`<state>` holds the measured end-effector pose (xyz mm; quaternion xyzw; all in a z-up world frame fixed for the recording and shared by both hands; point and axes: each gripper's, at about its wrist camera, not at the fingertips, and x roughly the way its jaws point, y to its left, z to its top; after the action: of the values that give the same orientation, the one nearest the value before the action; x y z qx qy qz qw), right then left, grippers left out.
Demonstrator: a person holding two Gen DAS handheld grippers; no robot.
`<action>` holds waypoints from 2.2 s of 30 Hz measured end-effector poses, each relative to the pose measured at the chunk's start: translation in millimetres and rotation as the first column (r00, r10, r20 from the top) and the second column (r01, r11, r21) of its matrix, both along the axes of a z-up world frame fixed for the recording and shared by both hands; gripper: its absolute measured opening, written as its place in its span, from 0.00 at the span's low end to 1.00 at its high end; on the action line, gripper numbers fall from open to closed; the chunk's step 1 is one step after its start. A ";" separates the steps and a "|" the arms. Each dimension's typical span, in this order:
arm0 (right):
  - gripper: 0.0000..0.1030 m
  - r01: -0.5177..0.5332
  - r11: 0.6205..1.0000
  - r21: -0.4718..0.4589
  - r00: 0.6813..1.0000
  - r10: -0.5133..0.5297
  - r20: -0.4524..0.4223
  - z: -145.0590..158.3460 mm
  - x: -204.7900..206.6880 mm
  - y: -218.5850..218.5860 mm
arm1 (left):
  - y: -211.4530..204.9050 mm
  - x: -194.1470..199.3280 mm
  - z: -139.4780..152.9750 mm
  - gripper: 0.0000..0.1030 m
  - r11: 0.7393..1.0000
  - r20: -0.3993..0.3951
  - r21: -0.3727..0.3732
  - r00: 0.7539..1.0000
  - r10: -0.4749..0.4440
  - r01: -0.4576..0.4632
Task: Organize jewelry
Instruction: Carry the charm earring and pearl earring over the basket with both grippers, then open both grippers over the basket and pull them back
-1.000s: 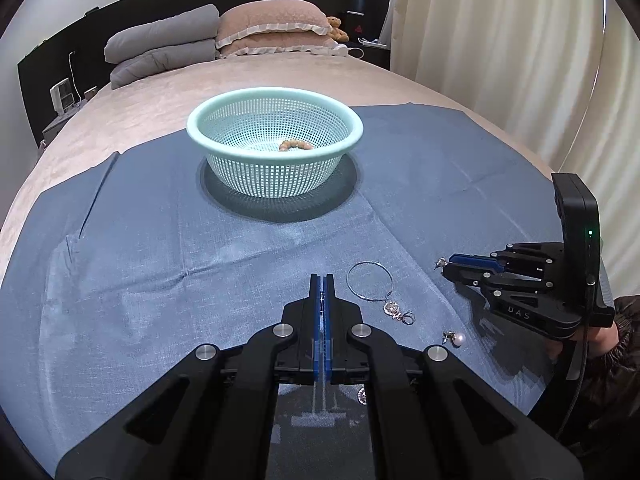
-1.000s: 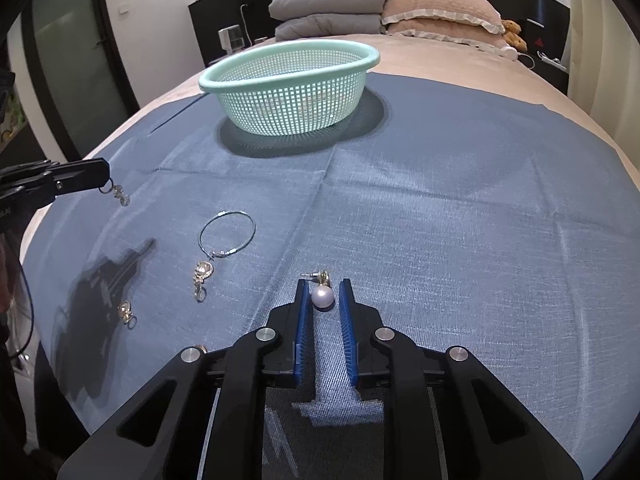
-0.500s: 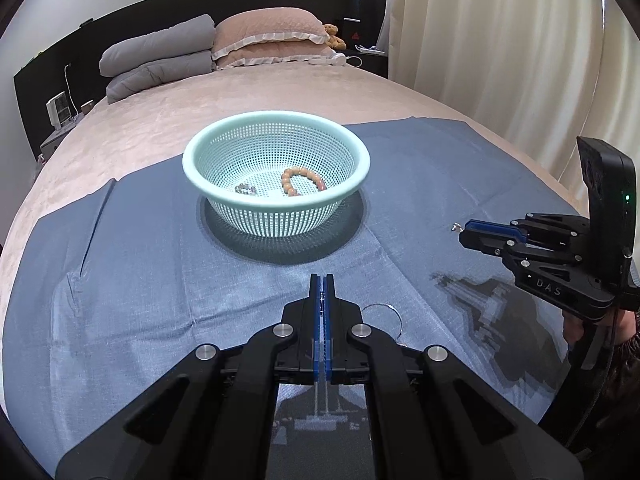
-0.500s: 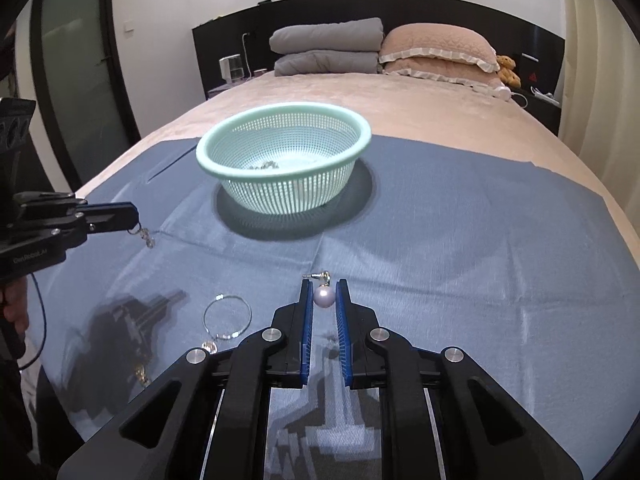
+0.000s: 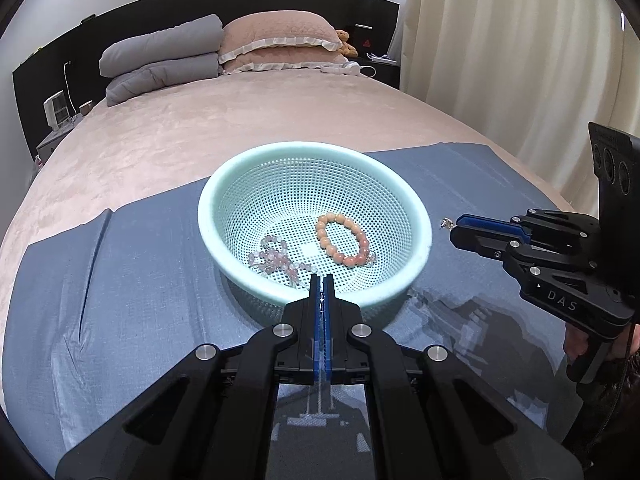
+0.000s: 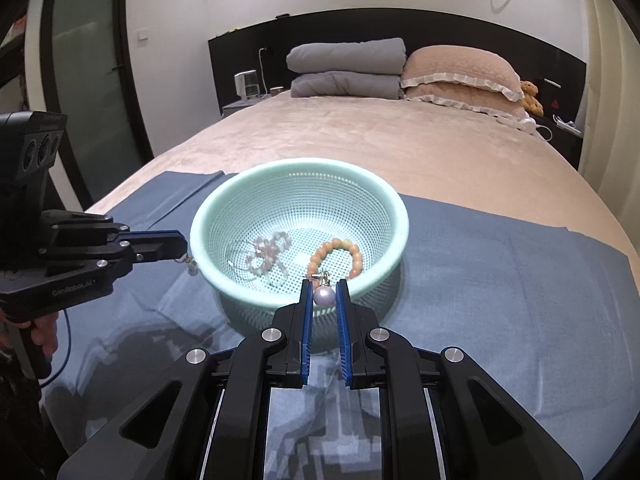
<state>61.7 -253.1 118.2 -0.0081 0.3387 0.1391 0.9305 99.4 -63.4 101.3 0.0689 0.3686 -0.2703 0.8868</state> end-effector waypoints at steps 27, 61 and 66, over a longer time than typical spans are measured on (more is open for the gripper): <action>0.14 0.020 1.000 0.021 1.000 -0.020 -0.019 -17.3 44.6 -2.7 | 7.8 41.7 -9.5 0.41 1.000 -0.010 -0.030 1.000 -0.002 0.002; 0.38 -0.003 0.999 -0.046 0.997 -0.001 -0.077 -36.1 -134.7 16.9 | 11.3 -143.1 -42.0 0.49 0.999 -0.074 0.047 0.997 -0.014 0.017; 0.38 -0.015 1.000 -0.021 0.995 0.013 -0.099 -48.0 -150.4 19.5 | 4.6 -158.6 -52.5 0.49 0.999 -0.078 0.047 0.997 -0.016 0.020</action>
<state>-88.7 -233.6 70.3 -0.0139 0.3859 0.1419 0.9115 -59.2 -58.8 48.8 0.0827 0.4082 -0.2720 0.8675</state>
